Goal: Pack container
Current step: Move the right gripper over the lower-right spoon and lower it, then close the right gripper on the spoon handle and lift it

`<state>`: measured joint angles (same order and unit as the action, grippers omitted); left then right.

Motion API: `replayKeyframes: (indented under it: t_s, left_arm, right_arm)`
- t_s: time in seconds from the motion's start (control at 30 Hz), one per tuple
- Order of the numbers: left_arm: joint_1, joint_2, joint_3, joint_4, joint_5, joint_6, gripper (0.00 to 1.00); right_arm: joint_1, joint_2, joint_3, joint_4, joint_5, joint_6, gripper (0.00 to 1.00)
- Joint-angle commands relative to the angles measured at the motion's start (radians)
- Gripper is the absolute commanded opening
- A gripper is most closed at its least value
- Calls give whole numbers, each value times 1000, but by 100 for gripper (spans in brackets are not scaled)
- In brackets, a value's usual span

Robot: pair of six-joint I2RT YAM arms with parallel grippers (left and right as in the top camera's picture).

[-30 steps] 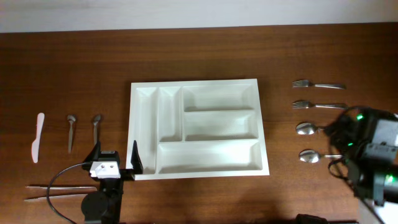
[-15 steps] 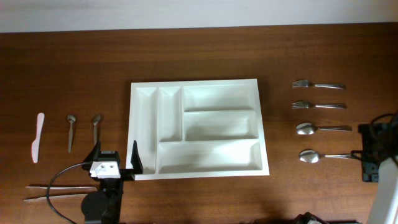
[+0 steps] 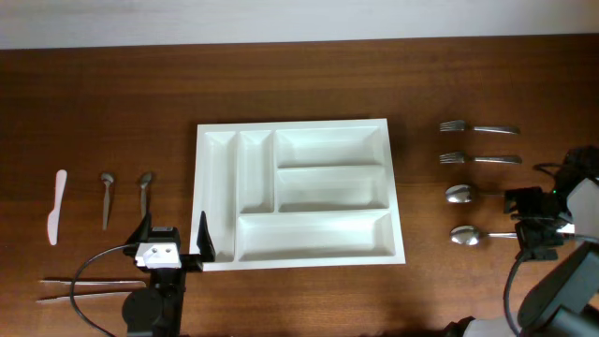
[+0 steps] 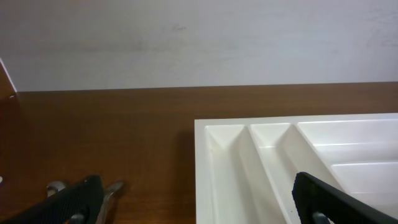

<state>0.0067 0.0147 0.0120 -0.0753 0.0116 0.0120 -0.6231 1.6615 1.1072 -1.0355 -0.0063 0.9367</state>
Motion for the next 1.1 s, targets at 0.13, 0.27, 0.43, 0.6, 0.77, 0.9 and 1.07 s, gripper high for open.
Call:
replayKeyframes:
  t_s: [0.13,0.27,0.43,0.6,0.77,0.9,1.07]
  left_arm:
    - [-4,-8,-3,-4,18,19,99]
    - [-4,-8,-3,-4,18,19,99]
    - [-4,-8,-3,-4,18,19,99]
    - [-4,-8,-3,-4,18,19,99]
    - [-4,-8,-3,-4,18,19,99]
    - [-4,-8,-3,-4,18,19,99]
    - [-4,-8,-3,-4,18,19,99]
  right_arm:
    - [-6,15,-11,73,-9,-29,99]
    - [-6,15,-50,122,-13,-45,99]
    - [-6,15,-109,169,-25,-41,99]
    - [-6,15,-167,222,-27,-43,99]
    - [-6,15,-175,240,-27,-43,99]
    - [-6,15,-188,265,-12,-43,99]
    - [-6,15,-227,309,-12,-44,99]
